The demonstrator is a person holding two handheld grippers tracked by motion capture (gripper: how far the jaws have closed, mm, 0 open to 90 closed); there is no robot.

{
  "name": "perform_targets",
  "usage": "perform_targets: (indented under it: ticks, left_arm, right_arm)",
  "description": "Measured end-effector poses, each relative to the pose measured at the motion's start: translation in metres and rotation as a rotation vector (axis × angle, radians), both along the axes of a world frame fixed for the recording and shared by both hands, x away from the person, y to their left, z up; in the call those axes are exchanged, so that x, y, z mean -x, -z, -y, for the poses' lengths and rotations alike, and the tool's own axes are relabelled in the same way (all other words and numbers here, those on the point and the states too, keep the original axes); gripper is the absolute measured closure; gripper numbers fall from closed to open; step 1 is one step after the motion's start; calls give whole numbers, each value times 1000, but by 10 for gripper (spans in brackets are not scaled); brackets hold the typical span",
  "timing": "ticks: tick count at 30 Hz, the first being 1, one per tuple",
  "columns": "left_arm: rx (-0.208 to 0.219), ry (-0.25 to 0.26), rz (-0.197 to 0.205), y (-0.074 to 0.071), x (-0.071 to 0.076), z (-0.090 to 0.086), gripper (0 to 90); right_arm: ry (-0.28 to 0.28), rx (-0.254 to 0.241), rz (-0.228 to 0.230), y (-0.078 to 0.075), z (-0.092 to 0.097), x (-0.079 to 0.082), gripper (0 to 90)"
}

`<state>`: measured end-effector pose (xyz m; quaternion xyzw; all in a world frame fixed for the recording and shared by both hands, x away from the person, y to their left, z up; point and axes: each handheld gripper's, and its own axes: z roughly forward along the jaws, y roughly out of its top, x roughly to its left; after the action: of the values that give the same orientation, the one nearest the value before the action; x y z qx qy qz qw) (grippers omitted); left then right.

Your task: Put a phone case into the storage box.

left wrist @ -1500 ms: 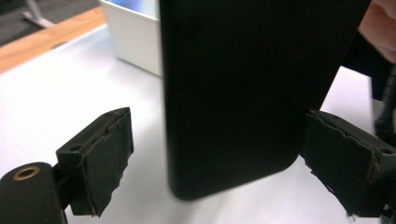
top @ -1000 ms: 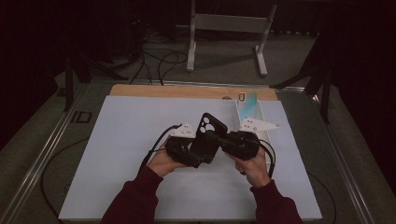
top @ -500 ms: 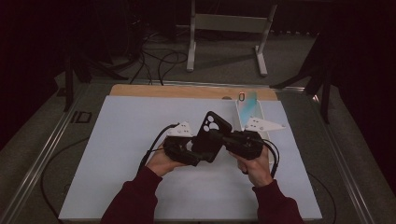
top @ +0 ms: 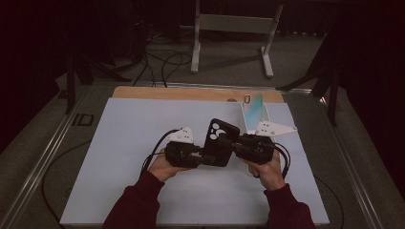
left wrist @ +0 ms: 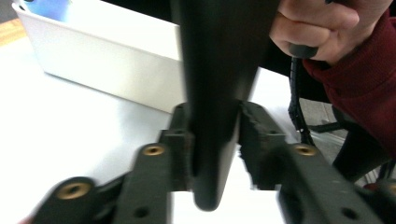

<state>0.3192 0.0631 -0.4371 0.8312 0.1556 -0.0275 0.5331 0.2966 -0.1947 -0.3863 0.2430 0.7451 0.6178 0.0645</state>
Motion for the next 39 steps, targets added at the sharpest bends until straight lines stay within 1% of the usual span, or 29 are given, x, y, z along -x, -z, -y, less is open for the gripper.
perform_targets:
  ticks: [1,2,3,6,7,8,9,10,12,13,15,16,17,19,20,21,22,25,26,28,29,31,32,34,35,36,37,38,39]
  left_arm:
    - [1,6,2,1,0,1,790]
    - [1,6,2,1,0,1,796]
    - [-16,7,10,1,1,3,798]
    - [-36,-3,18,3,2,5,801]
    - [-44,-10,24,3,3,6,801]
    - [-43,-17,32,3,3,6,802]
    - [-39,-28,36,3,3,4,805]
    - [-34,-39,41,2,3,3,806]
    - [-36,-65,53,0,3,1,806]
    - [-37,-69,47,-1,3,0,806]
    - [-51,-95,55,-1,3,0,805]
    - [-51,-95,55,-1,3,0,806]
    - [-64,-120,62,-1,3,0,806]
    - [-77,-148,71,-1,4,0,806]
    - [-77,-148,71,-1,4,0,806]
    - [-92,-181,86,-2,5,1,806]
    - [-97,-198,90,-2,6,2,806]
    - [-124,-242,120,-2,10,6,805]
    - [-124,-242,120,-2,10,6,806]
    - [-130,-255,124,-1,12,8,806]
    - [-131,-260,127,-1,12,8,805]
    - [-131,-263,123,0,12,10,805]
    - [-130,-270,125,0,13,11,805]
    - [-118,-263,115,1,13,13,806]
    - [-118,-263,115,1,13,13,806]
    - [-100,-258,98,1,14,14,806]
    - [-88,-254,86,1,14,14,806]
    - [-88,-254,86,1,14,14,806]
    - [-88,-254,86,1,14,14,806]
  right_arm:
    - [15,17,-5,0,2,-2,656]
    - [15,17,-5,0,2,-2,656]
    - [15,41,-18,1,2,-4,590]
    - [44,90,-21,2,-3,-5,478]
    - [55,106,-26,3,-5,-5,413]
    - [76,126,-19,3,-7,-5,343]
    - [110,150,-14,3,-8,-5,279]
    - [134,167,-7,3,-8,-6,255]
    - [168,208,-14,3,-9,-6,210]
    - [180,220,-13,4,-10,-6,207]
    - [193,224,-17,4,-10,-5,199]
    - [193,224,-17,4,-10,-5,199]
    - [204,219,-16,3,-11,-4,194]
    - [220,214,-22,2,-10,-4,194]
    - [220,214,-22,2,-10,-4,194]
    - [223,213,-21,2,-10,-4,194]
    - [251,222,-14,1,-10,-3,193]
    - [284,204,-11,-2,-10,-1,186]
    - [284,204,-11,-2,-10,-1,186]
    - [309,182,-4,-5,-10,-1,181]
    - [325,168,-12,-7,-10,-1,173]
    - [326,163,-10,-7,-10,-2,169]
    - [338,143,-16,-9,-11,-3,158]
    - [352,115,-23,-12,-15,-4,151]
    - [352,115,-23,-12,-15,-4,151]
    - [358,110,-24,-13,-16,-4,151]
    - [369,89,-35,-14,-19,-5,143]
    - [369,89,-35,-14,-19,-5,143]
    - [371,76,-41,-14,-19,-6,143]
